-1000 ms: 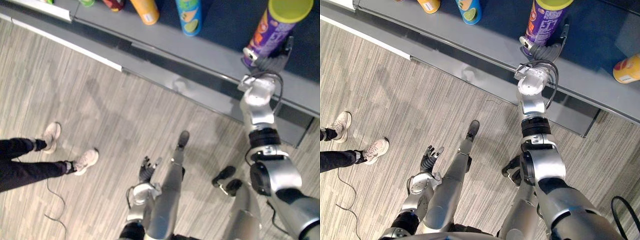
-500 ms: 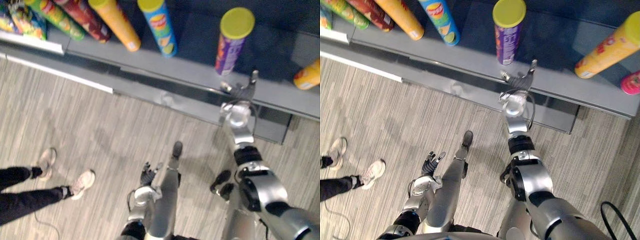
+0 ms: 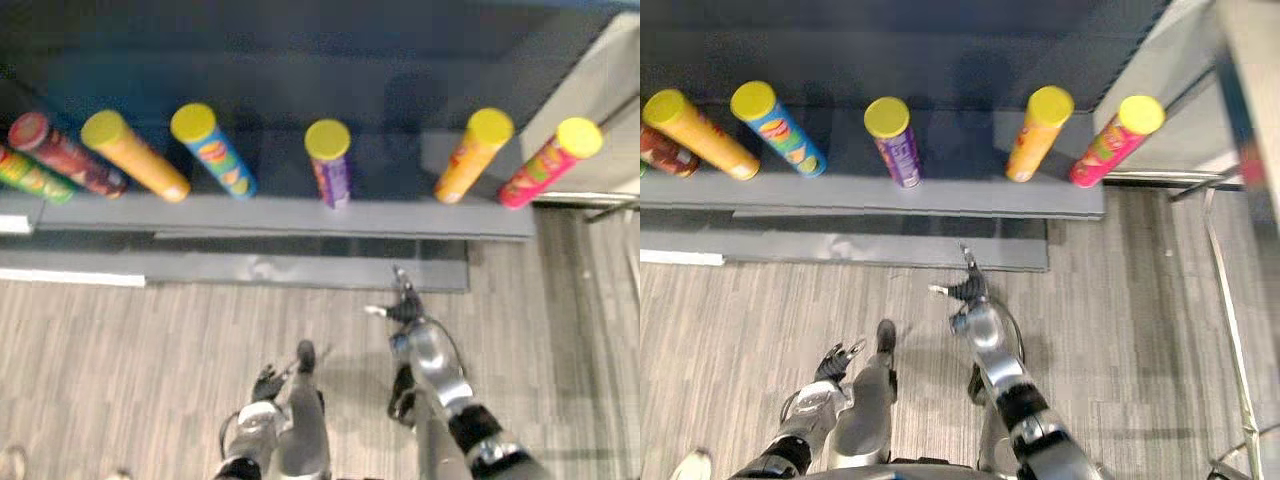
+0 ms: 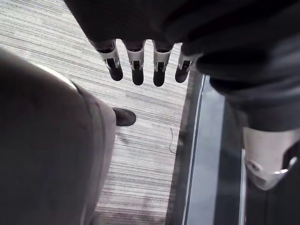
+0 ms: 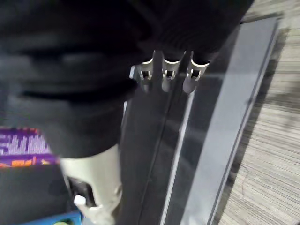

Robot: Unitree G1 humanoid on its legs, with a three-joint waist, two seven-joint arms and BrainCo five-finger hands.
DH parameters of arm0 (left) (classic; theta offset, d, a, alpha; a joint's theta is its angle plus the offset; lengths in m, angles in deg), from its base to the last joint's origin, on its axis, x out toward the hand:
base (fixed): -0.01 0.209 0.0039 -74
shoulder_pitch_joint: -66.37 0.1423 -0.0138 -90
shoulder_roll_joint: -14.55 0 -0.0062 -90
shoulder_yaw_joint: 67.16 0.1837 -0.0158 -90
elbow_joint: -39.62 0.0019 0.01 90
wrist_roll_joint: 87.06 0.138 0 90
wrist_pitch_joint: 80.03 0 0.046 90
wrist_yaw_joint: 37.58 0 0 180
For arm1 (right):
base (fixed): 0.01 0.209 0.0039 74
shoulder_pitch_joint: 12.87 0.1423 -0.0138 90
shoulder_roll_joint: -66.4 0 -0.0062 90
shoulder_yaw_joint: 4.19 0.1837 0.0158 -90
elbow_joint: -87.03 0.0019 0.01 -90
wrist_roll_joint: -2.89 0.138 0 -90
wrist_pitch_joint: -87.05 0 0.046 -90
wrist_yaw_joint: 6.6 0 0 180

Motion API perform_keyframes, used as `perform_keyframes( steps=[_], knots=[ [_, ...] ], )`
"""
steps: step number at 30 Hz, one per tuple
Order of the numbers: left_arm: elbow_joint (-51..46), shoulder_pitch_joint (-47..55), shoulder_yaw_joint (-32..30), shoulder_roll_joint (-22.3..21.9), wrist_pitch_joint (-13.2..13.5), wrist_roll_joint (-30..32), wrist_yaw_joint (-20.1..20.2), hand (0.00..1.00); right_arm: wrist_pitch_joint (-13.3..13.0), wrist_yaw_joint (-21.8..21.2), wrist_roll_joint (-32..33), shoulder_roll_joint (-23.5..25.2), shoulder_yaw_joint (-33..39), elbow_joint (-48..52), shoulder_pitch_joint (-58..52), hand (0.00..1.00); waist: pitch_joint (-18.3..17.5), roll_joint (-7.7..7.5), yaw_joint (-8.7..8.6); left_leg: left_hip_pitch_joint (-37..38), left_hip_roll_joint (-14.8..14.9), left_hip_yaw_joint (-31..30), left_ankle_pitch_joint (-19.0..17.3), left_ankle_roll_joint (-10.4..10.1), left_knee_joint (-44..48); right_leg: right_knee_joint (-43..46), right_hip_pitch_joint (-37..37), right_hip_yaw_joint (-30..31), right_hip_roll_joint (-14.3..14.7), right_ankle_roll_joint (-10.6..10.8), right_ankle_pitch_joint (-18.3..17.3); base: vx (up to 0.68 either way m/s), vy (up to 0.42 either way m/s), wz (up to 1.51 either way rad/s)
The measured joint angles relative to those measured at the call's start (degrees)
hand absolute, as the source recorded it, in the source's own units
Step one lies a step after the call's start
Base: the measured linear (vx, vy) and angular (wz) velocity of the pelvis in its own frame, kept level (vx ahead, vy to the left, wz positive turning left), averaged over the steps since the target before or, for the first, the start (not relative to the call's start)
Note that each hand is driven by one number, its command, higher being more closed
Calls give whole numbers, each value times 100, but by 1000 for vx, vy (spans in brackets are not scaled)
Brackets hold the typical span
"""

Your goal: Put the gum and the chips on the shelf.

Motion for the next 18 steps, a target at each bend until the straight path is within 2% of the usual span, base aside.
perform_keyframes(
  steps=[1,3,6,8,12,15,18],
  knots=[
    [20,28,-21,4,-18,1,9,0,-2,-56,6,-19,6,37,-113,0,-44,-16,-28,35,0,31,2,2,-32,-36,28,12,6,10,16,154,64,-29],
    [136,259,-245,-3,-59,172,77,0,-10,-379,165,-144,239,207,-994,0,-347,-117,-135,391,-32,241,4,5,-306,-319,275,156,25,79,106,162,66,-28],
    [229,531,-465,-119,-129,304,108,0,-1,-573,154,-195,715,138,-1832,0,-741,-117,-320,778,-119,401,0,15,-599,-602,569,267,24,170,170,131,54,-21],
    [232,642,-627,-134,-154,409,124,0,-11,-634,144,-202,1052,-38,-2167,0,-893,-103,-352,996,-153,535,-1,17,-724,-744,733,354,18,204,214,110,56,-26],
    [356,793,-812,-195,-154,446,164,0,29,-675,106,-171,1644,-1026,-2348,0,-1160,-67,-407,1360,-189,668,-30,52,-904,-1038,1084,437,26,262,304,71,48,-16],
    [450,876,-1083,-340,-160,452,184,0,23,-680,169,-37,2485,-1694,-2195,0,-1310,9,-484,1532,-225,732,-67,101,-978,-1354,1313,504,26,307,458,18,53,-11],
    [553,891,-1129,-366,-155,446,206,0,24,-628,421,-8,3143,-2244,-2034,0,-1415,56,-463,1616,-266,752,-77,120,-1015,-1611,1478,510,7,339,571,-4,47,-3]
  ],
)
